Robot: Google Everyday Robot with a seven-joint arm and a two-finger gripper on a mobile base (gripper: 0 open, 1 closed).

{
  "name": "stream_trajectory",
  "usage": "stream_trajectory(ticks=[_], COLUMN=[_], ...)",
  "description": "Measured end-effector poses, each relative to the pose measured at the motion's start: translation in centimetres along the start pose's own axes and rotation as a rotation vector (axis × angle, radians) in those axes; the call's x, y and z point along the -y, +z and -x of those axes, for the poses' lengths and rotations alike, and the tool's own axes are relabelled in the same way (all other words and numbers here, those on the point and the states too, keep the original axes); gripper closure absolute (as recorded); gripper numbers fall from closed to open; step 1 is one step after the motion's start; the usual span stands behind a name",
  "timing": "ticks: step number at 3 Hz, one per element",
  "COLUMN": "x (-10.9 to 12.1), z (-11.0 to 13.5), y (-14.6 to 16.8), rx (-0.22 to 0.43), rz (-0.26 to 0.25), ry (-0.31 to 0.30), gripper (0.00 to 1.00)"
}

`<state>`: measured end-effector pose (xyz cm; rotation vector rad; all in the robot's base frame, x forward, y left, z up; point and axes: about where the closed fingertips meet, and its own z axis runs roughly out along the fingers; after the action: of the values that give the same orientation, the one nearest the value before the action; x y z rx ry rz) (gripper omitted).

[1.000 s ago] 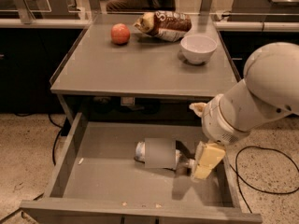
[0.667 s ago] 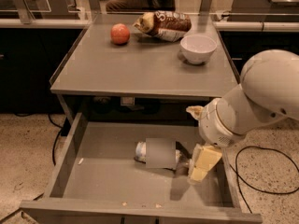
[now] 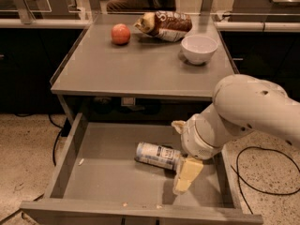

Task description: Pick blue plastic bottle from top drawer and place on counter

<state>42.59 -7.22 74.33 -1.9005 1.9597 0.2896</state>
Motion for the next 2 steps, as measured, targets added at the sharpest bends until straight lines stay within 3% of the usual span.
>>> stream_trajectory(ticks=[2], x=[0.04], z=[-0.32], y=[0.74], rx=[0.031], rz=[-0.013], ry=[0.004], gripper=[0.00])
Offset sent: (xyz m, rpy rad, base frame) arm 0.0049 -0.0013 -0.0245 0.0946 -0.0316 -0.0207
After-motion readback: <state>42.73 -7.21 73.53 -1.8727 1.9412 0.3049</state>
